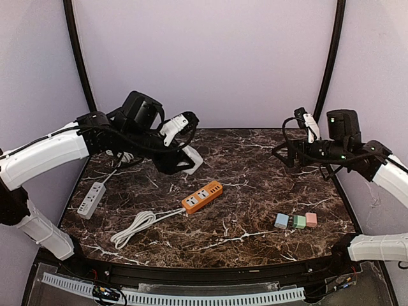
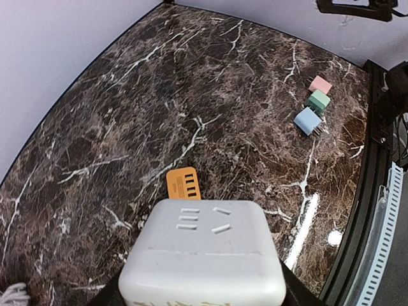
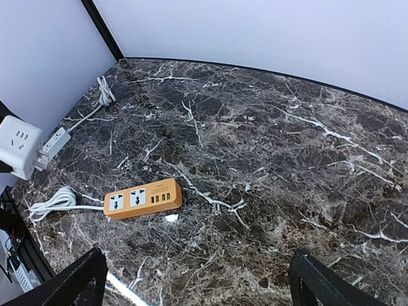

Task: Insert the plug

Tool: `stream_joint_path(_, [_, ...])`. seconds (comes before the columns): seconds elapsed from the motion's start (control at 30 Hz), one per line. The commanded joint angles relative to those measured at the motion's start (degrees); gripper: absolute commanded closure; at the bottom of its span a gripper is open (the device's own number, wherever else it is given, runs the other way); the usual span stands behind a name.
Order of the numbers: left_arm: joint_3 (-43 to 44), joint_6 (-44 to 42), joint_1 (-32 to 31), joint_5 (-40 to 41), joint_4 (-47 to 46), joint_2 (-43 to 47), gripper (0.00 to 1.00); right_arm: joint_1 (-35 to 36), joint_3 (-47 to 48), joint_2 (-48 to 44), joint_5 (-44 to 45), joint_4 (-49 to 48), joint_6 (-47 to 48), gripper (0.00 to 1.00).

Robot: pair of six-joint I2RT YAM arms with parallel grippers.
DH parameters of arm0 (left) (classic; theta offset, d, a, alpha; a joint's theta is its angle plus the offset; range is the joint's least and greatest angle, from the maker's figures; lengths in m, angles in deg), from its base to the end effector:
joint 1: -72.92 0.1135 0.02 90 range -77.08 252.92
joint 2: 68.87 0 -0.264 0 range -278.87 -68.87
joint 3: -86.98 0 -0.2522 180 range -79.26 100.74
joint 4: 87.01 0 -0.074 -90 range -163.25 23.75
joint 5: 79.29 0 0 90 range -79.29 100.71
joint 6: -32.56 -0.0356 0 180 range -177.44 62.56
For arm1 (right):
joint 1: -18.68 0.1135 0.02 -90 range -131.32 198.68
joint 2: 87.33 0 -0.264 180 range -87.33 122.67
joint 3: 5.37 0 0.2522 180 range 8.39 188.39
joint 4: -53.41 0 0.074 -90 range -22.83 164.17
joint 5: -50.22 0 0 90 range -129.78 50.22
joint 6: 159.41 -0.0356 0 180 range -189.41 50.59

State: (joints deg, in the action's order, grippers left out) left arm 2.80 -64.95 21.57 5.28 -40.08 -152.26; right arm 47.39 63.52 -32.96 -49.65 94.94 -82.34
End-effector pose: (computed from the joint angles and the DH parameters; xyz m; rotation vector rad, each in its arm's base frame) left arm 0.2010 -0.2568 0.3680 1.1391 1.9063 -0.5337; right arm 0.1791 0.1050 0.3418 -0.3965 2.0557 0.6240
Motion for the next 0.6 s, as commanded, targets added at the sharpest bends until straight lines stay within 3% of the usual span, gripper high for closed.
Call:
stream_joint_path(0.0, [5.54, 11.8, -0.28, 7.37, 9.52, -1.26, 0.99, -0.14, 0.52, 0.3, 1.72, 3.43, -0.94, 0.01])
stream_joint_path(0.2, [17.26, 19.92, -0.25, 10.71, 26.79, -11.02, 0.99, -0.17, -0.07, -1.91, 2.83, 4.75, -0.26, 0.01])
stream_joint_path(0.37, [27.96, 20.03, -0.04, 11.3, 41.69, -20.39, 0.99, -0.16, -1.14, -3.2, 5.2, 5.55, 0.31, 0.01])
stream_joint_path(0.57, [29.03, 15.18, 0.01, 10.71, 43.28, -24.1, 0.99, -0.17, -2.37, -3.64, 3.64, 5.94, -0.88, 0.01])
